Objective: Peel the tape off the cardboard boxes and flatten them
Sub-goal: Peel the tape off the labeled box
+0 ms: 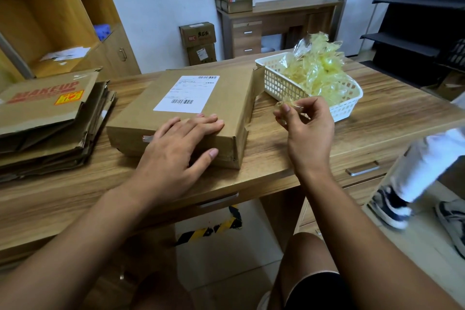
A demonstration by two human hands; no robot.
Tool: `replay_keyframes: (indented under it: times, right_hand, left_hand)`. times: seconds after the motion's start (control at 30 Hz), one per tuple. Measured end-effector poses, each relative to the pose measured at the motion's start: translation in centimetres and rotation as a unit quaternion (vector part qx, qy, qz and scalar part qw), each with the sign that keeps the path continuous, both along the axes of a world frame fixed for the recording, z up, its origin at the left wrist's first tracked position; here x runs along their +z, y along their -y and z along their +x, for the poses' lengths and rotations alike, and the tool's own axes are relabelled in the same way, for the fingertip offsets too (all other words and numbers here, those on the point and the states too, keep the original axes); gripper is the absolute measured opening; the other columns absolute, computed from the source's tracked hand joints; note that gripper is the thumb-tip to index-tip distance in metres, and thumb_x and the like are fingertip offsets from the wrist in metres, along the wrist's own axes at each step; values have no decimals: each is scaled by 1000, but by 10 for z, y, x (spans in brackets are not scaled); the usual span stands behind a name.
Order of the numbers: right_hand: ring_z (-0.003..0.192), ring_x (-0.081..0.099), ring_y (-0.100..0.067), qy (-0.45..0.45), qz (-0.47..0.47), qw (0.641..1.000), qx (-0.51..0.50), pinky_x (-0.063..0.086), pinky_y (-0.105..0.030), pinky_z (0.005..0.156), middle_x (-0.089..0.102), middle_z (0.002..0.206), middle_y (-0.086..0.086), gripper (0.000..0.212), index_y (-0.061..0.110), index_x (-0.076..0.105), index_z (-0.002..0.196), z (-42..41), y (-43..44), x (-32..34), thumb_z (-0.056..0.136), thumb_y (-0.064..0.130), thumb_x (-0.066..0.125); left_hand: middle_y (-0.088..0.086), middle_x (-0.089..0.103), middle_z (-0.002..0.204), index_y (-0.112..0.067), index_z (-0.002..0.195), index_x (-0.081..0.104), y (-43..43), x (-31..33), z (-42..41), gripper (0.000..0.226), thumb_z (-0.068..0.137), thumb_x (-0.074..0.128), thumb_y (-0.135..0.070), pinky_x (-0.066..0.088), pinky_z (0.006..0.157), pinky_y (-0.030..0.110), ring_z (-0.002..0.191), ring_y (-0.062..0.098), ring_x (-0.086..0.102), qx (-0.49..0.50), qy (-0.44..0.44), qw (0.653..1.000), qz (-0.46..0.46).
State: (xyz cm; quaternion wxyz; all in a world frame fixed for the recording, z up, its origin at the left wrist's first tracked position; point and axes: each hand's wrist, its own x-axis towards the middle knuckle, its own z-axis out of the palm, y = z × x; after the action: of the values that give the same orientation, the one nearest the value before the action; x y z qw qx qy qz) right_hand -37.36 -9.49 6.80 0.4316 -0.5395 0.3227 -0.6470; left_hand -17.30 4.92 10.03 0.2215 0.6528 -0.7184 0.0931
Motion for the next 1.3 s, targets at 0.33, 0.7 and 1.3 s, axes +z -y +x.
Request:
replay_keyframes:
  times: [0.33,0.7,1.3]
  right_hand:
    - [82,76,-16,-15,-44,995,-86,60,-37,77,65,88,1,26,28,53,89,-12,9,11,95,8,68]
    - [91,71,-38,40,-37,990,-129,56,-60,82,61,92,-6,24,30,53,89,-9,9,18,95,12,67]
    - [91,65,-22,41,16,979,199,50,-30,74,70,96,-14,15,21,59,97,7,-32,70,93,14,71]
  left_hand:
    - [-21,42,151,-37,144,47,1,-1,-2,48,96,47,-44,16,122,36,144,-2,31,-4,-10,1000,-12]
    - [-25,40,151,-41,144,44,1,-1,1,48,97,42,-50,11,122,28,143,-5,29,-3,7,1000,-7]
    - [-24,42,149,-41,143,45,4,0,-2,48,96,43,-51,15,123,34,141,-3,32,7,-12,1000,-2]
